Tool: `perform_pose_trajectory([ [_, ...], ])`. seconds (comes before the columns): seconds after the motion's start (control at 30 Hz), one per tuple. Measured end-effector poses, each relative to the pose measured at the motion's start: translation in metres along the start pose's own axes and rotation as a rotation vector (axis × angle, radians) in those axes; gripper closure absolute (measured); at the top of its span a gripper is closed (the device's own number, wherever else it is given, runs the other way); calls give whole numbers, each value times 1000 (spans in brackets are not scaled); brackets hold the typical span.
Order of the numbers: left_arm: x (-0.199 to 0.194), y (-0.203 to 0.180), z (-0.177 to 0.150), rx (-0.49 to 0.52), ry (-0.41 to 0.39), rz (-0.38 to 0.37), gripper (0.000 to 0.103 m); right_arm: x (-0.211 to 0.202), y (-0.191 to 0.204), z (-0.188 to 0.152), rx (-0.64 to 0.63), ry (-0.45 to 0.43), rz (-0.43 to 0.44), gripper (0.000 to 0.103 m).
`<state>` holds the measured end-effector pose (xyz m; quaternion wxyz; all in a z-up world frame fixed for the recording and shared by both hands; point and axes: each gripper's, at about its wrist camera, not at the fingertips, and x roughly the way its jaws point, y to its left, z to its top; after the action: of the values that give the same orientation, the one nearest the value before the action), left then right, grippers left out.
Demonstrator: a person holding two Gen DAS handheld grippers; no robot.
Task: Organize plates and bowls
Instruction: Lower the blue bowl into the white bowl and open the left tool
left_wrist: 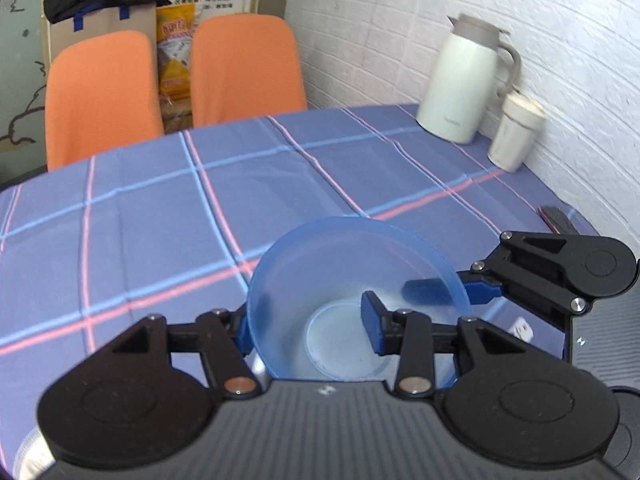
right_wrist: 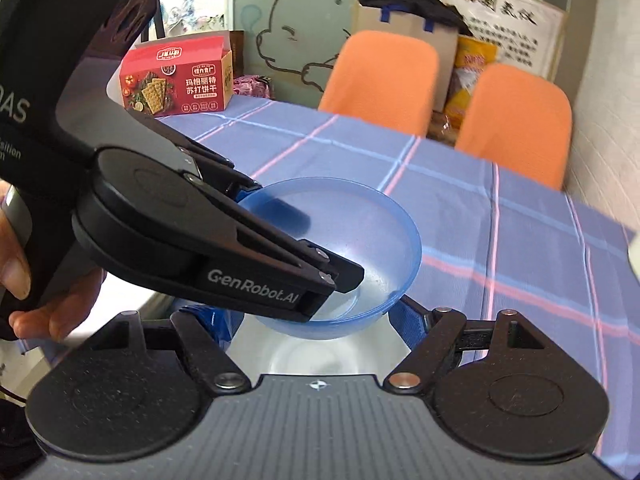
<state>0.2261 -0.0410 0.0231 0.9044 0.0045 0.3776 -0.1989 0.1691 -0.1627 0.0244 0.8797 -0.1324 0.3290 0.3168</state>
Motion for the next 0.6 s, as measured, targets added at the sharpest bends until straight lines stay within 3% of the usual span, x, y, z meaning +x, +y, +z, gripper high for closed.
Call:
perform_pose_trajectory([
  [0.27,1,-22,-24,57,-2,41,60,2,-5,-27,27,-42,-3,37],
  [0.33,2,-24,-27,70,-8,48,43,2,-4,-29,15,-50,-22,37],
  [0.47,2,-20,-30,70,-10,46,40,-2,-6,-34,38,-41,-13,36],
  [0.6,0,-9,-31,16,-8,-5,38,-7,-4,-38,54,-43,-3,36],
])
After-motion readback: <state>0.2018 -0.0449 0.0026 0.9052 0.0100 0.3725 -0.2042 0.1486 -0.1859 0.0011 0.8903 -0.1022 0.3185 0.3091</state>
